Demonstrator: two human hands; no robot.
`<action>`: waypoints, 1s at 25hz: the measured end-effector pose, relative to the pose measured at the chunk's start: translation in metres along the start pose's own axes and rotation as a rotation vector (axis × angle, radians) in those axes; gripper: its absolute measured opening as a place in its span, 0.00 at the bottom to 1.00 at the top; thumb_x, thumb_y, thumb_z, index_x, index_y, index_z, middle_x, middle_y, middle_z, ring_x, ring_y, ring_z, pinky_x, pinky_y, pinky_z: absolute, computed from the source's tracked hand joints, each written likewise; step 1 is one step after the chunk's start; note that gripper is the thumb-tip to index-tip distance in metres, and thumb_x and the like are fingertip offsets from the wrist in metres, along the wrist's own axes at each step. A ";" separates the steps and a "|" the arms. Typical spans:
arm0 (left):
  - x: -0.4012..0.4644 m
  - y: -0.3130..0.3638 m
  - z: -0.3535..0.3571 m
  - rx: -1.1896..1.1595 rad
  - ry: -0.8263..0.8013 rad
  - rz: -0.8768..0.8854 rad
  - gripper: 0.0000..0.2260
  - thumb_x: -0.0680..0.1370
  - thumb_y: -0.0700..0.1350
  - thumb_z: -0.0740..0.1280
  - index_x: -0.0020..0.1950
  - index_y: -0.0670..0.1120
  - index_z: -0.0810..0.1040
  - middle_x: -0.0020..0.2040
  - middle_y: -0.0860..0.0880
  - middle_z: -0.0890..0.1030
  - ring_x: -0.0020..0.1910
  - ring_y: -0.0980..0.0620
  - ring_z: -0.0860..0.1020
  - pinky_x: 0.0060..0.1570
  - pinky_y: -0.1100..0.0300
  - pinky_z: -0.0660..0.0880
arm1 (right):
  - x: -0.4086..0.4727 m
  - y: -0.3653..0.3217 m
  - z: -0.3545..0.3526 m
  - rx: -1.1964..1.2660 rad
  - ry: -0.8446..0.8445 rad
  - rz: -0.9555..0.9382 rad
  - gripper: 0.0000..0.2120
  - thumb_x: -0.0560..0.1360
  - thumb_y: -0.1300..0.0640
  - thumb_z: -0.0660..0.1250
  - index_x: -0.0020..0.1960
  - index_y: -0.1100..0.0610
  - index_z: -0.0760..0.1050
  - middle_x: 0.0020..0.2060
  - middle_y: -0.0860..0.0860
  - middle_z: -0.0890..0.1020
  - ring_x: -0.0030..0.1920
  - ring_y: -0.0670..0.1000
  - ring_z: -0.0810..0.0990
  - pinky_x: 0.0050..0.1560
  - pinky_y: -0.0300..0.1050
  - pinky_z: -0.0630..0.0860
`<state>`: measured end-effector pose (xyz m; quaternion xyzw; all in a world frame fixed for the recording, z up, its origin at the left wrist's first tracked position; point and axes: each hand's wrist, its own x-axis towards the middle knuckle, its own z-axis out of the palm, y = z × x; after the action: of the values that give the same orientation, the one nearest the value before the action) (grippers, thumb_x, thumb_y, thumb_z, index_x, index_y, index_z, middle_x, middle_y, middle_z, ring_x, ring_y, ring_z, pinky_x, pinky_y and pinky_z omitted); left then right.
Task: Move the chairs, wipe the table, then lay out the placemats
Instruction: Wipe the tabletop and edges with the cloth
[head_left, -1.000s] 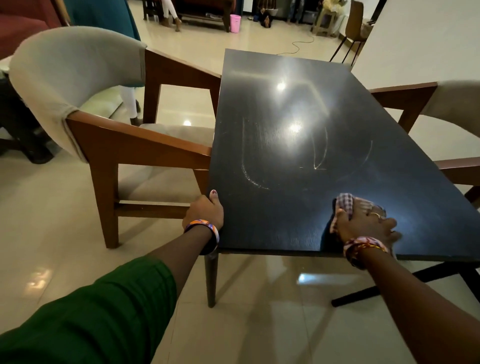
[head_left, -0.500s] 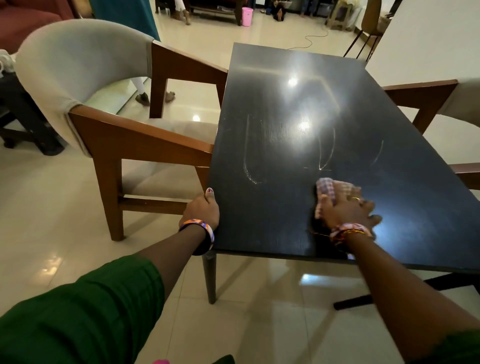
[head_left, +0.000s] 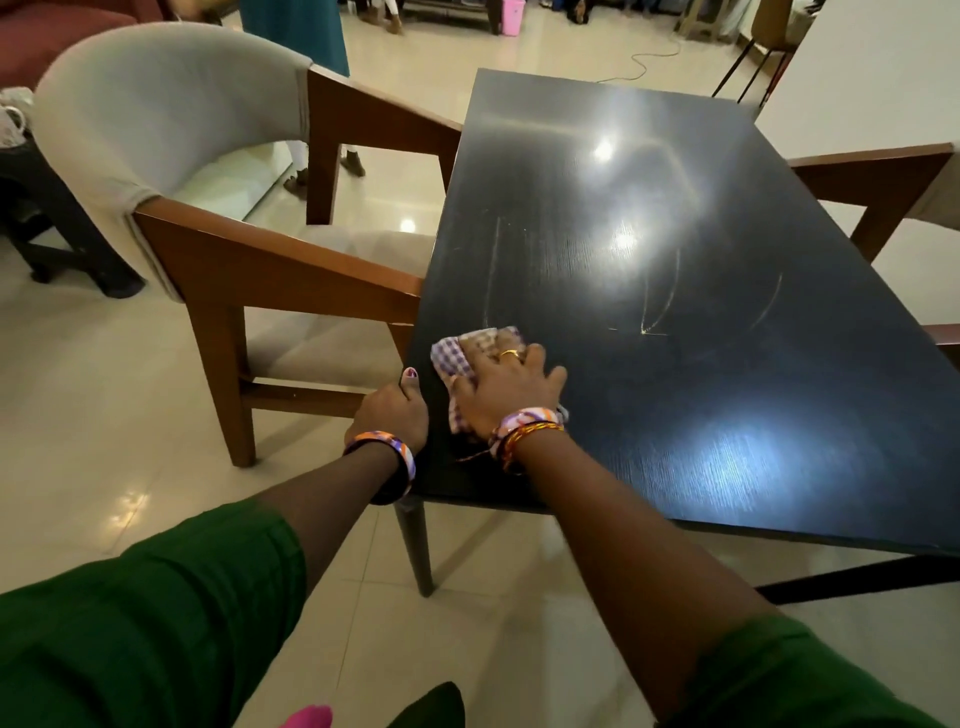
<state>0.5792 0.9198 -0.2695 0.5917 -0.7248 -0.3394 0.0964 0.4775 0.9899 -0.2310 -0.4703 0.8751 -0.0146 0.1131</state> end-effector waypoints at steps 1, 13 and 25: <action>-0.001 0.000 0.000 -0.003 0.003 -0.006 0.25 0.82 0.55 0.46 0.54 0.38 0.76 0.46 0.41 0.77 0.45 0.44 0.76 0.46 0.53 0.70 | 0.003 0.016 -0.003 0.015 0.001 0.060 0.26 0.79 0.42 0.49 0.75 0.45 0.53 0.76 0.54 0.57 0.73 0.62 0.54 0.69 0.64 0.53; 0.001 0.004 0.001 0.022 -0.006 -0.017 0.24 0.82 0.55 0.47 0.54 0.40 0.75 0.42 0.45 0.75 0.42 0.48 0.74 0.42 0.56 0.68 | 0.010 0.105 -0.019 0.072 0.228 0.533 0.27 0.75 0.41 0.52 0.66 0.57 0.69 0.64 0.62 0.70 0.63 0.64 0.68 0.62 0.58 0.64; 0.002 0.000 0.002 -0.008 0.001 -0.009 0.24 0.82 0.56 0.47 0.53 0.40 0.76 0.43 0.44 0.76 0.42 0.48 0.75 0.42 0.56 0.70 | 0.036 0.124 -0.037 0.167 0.077 0.366 0.26 0.81 0.47 0.45 0.77 0.53 0.51 0.76 0.54 0.55 0.73 0.61 0.56 0.73 0.53 0.48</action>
<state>0.5779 0.9185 -0.2718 0.5948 -0.7206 -0.3425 0.0979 0.3487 1.0258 -0.2180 -0.2915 0.9454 -0.0845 0.1189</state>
